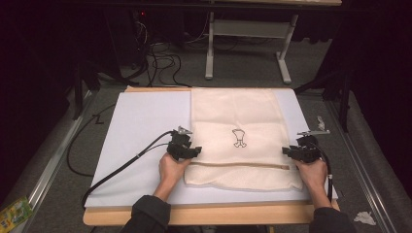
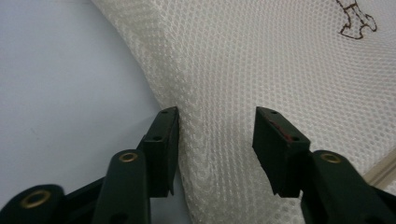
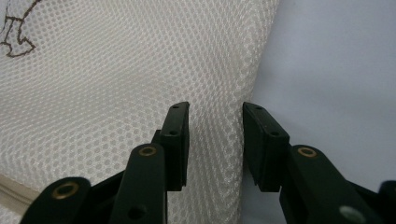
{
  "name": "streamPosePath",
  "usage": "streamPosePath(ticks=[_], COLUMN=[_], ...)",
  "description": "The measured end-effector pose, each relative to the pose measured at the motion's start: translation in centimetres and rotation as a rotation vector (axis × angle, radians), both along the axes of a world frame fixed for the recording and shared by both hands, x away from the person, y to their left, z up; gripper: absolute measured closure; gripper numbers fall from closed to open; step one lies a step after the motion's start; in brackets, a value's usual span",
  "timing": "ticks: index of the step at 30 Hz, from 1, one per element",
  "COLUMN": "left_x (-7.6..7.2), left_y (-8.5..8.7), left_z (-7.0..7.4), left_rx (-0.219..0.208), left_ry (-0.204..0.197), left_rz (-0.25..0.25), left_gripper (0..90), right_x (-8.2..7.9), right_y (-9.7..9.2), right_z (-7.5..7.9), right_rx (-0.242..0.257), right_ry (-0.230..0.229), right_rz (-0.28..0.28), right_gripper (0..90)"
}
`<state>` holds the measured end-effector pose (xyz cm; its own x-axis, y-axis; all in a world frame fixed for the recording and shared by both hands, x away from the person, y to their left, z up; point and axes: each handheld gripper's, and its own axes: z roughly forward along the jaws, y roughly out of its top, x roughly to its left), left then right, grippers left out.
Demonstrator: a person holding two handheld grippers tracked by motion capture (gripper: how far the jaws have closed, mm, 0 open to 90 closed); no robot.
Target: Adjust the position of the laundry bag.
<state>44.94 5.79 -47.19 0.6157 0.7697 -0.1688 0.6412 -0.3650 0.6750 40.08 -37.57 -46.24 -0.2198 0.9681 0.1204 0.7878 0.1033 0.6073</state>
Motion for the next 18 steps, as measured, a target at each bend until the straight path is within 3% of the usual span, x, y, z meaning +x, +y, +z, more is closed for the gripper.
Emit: streamPosePath(ticks=[4,7,8,11,14,18], left_x=[0.1,0.1,-0.2,-0.1,0.0,-0.1], left_y=[-0.1,0.0,0.2,0.9,1.5,2.4], left_z=[-0.1,0.0,0.6,1.6,2.2,2.4], left_rx=[0.008,-0.008,-0.024,-0.041,-0.055,-0.053], left_ry=[-0.012,-0.029,-0.073,-0.101,-0.104,-0.104], left_rz=[-0.005,-0.014,-0.023,-0.025,-0.021,-0.013], left_gripper=[73.7,85.0,86.0,86.9,87.1,87.2], right_x=[0.1,0.1,0.0,-0.2,-0.5,-0.5], right_y=[0.1,0.7,0.8,0.5,0.6,1.4], right_z=[0.2,0.3,0.4,1.0,1.9,1.8], right_rx=[-0.015,-0.048,-0.046,-0.011,-0.013,-0.012], right_ry=[0.013,0.004,-0.006,-0.017,-0.038,-0.059], right_rz=[0.028,0.052,0.056,0.056,0.071,0.090], right_gripper=[82.7,86.8,87.2,87.8,87.9,88.1])
